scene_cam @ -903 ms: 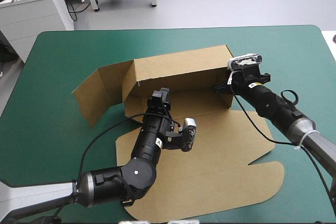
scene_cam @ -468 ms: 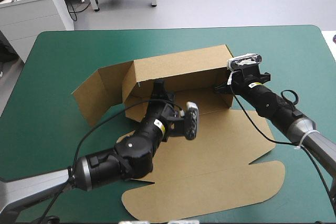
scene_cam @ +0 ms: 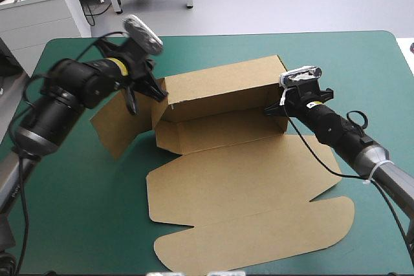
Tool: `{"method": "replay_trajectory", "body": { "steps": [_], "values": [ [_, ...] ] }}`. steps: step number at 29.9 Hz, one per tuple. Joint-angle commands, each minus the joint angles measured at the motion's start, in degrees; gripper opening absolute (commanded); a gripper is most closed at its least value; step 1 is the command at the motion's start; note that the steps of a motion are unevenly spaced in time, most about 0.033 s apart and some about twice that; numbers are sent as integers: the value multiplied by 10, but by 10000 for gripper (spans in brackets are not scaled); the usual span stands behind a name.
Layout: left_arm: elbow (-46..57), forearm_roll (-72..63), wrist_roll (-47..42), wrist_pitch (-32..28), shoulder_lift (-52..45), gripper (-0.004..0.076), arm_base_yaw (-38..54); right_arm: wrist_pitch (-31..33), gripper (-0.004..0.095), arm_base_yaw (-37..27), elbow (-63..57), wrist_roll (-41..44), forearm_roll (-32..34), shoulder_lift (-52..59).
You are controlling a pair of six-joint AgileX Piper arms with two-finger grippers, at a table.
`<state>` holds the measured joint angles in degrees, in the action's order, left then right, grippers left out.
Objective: Fold the box
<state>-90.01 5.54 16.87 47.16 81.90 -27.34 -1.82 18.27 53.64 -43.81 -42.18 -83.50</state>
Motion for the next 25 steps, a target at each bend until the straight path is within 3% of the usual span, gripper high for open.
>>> {"method": "replay_trajectory", "body": {
  "steps": [1, 8, 15, 20, 25],
  "values": [
    [-32, -141, 7, -21, -23, 14, 125, -31, -15, -3, 22, 0, -5, 21],
    [-5, -365, 7, 7, -20, 14, 366, -24, -15, -3, 22, 1, -5, 21],
    [96, -494, 7, -8, -20, 14, 527, -6, -15, -3, 22, 4, -5, 21],
    [183, -611, 40, -37, -20, 14, 572, 14, -14, -3, 22, 10, -19, 21],
    [232, -613, 45, -65, -20, 14, 576, 50, -14, -7, 40, 18, -46, 21]
  ]
}}
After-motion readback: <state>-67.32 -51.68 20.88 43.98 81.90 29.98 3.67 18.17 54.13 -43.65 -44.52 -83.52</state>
